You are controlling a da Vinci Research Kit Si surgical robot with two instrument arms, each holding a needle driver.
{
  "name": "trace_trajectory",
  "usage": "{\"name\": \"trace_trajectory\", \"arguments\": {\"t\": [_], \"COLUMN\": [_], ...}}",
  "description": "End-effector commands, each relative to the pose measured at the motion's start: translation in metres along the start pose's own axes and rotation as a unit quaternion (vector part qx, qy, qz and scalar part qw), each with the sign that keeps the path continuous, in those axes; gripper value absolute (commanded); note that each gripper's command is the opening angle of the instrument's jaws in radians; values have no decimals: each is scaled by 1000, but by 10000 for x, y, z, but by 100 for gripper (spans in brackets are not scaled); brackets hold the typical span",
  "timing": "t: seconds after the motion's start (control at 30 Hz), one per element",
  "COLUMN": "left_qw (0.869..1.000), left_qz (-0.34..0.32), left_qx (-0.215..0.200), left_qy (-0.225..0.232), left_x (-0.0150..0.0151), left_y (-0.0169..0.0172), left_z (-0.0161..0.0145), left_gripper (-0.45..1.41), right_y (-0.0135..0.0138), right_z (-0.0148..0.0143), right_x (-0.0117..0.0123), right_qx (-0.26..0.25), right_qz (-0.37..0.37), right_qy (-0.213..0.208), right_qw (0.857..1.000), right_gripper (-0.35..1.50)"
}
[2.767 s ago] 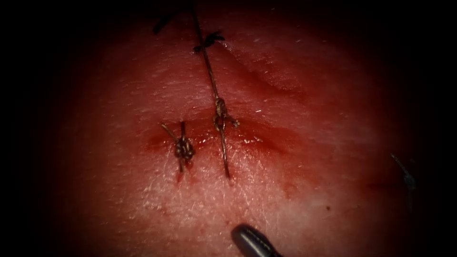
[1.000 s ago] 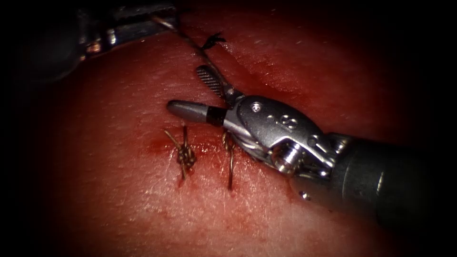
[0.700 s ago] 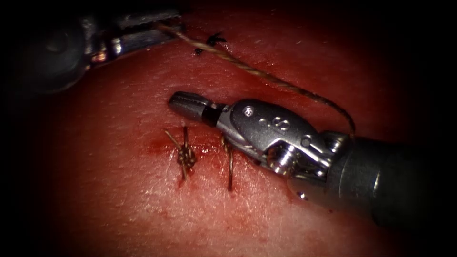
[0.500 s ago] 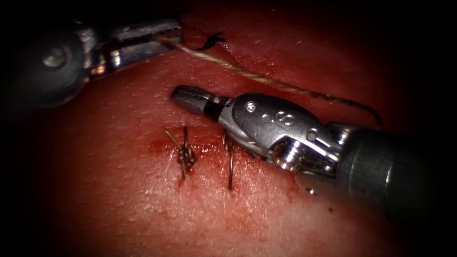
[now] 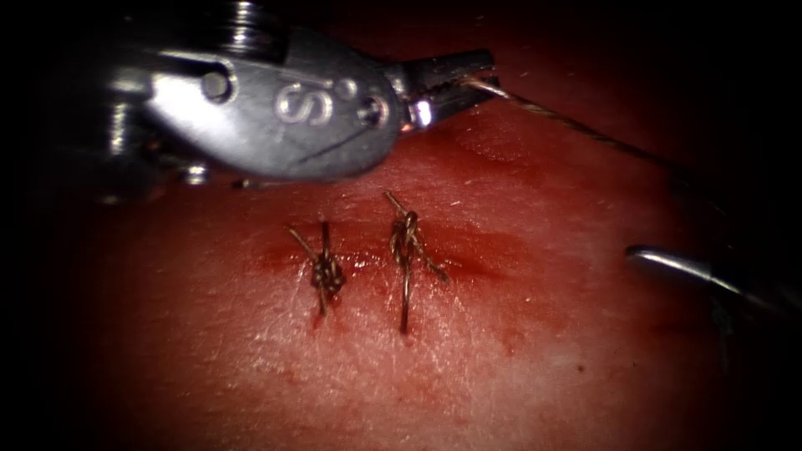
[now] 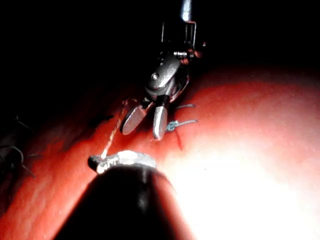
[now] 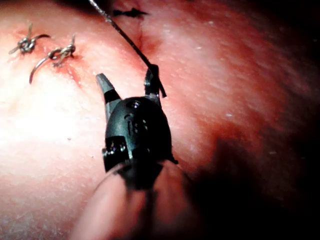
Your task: Wound Closure
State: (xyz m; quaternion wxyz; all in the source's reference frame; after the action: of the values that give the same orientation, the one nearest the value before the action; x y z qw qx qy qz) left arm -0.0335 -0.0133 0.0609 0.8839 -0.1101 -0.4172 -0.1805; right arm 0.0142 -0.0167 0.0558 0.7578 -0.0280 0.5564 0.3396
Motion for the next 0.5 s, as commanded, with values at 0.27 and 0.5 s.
{"name": "trace_trajectory", "arguments": {"t": [0.27, 0.5], "left_qw": [999, 995], "left_qz": [-29, -98], "left_qx": [0, 6], "left_qy": [14, 6], "left_x": [59, 116], "left_y": [-32, -8], "left_z": [133, 188], "left_gripper": [-45, 101], "right_y": [-2, -24], "right_z": [-21, 1], "right_x": [-27, -25], "right_qx": [-27, -10], "right_qz": [10, 15], "right_qy": [-12, -16], "right_qw": [1000, 1000], "right_gripper": [103, 115]}}
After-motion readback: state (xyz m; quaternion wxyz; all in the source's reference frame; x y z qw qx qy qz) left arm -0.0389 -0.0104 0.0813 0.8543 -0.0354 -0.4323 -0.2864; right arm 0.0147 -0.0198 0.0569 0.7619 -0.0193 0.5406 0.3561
